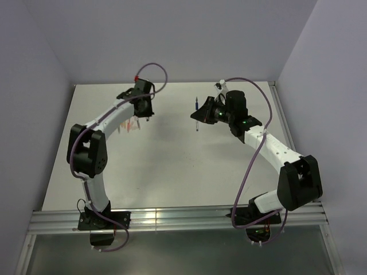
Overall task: Insert the pens into the pen caps
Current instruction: Pick up the pen cap from the center of the board, then place the pen cap at the center of the board.
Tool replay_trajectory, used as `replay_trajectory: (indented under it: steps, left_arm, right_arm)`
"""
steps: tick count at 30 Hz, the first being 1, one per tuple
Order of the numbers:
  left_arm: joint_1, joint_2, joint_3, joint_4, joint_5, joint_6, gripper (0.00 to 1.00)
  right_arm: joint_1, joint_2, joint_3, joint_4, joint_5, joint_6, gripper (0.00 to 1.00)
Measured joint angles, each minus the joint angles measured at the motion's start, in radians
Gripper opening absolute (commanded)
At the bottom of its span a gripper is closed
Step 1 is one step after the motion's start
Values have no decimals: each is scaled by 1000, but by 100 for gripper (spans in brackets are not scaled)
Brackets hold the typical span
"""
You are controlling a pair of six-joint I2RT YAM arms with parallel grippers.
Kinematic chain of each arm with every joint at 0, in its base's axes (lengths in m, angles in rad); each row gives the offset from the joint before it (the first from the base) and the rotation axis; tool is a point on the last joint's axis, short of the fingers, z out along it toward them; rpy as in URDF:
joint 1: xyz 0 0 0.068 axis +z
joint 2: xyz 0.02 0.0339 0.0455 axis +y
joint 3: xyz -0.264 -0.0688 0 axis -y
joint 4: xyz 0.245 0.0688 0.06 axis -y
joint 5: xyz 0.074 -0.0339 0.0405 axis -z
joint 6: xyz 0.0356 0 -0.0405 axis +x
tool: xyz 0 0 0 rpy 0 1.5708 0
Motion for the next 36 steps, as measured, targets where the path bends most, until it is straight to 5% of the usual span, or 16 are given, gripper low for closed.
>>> replay_trajectory:
  steps: [5, 21, 31, 36]
  left_arm:
    - [-138, 16, -45, 4, 22, 75, 0]
    - [-249, 128, -83, 34, 105, 230, 8]
    - [-293, 163, -93, 80, 121, 280, 23]
    - [-294, 167, -95, 97, 113, 288, 41]
  right_arm:
    - [-36, -25, -18, 4, 13, 19, 0]
    - [-99, -46, -68, 40, 15, 67, 0]
    - [-114, -48, -82, 54, 15, 82, 0]
    - [-116, -48, -82, 54, 15, 85, 0]
